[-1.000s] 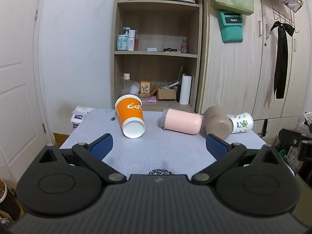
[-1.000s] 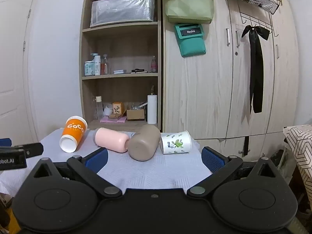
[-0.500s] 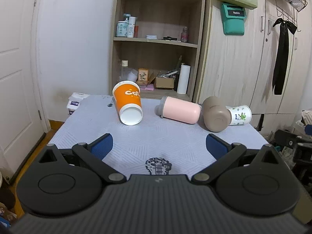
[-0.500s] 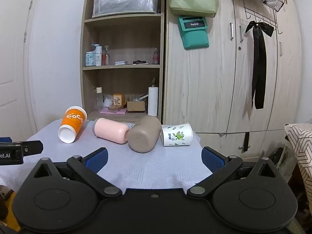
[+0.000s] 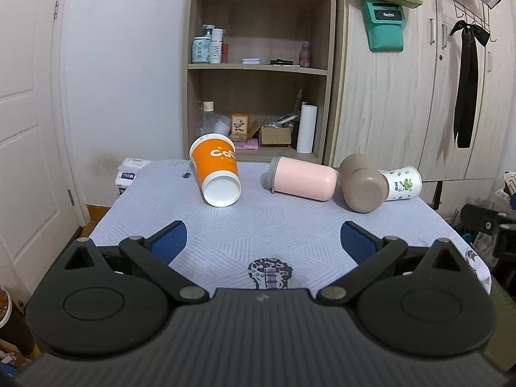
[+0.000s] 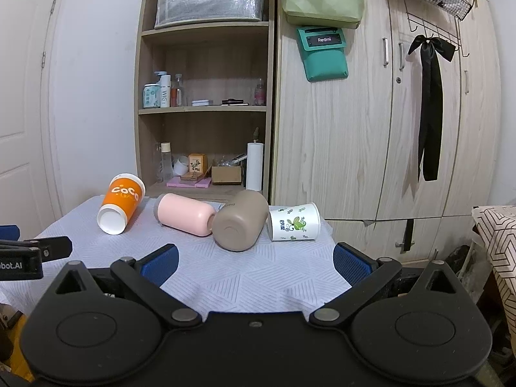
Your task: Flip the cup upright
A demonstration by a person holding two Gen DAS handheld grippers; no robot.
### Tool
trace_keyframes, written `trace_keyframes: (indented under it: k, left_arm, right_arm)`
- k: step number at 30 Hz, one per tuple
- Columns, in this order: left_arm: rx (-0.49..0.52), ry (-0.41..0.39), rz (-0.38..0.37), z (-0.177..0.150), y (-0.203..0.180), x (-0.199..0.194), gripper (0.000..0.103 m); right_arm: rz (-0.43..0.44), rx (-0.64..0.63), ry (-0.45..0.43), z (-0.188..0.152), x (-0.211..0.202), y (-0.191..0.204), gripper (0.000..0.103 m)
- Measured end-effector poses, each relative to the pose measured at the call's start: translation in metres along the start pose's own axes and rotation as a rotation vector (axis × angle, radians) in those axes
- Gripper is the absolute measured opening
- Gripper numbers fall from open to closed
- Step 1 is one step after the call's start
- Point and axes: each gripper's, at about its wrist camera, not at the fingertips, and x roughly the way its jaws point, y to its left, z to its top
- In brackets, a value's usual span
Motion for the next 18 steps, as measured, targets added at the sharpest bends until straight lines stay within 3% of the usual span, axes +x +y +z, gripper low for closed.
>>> trace_keyframes:
  k: [18]
  left_arm:
    - [0.015, -0.012, 0.001, -0.0021, 0.0022, -0.0028, 0.103]
  right_arm:
    - [0.004, -0.014, -0.002, 0.0005, -0.0008, -0.0004, 0.103]
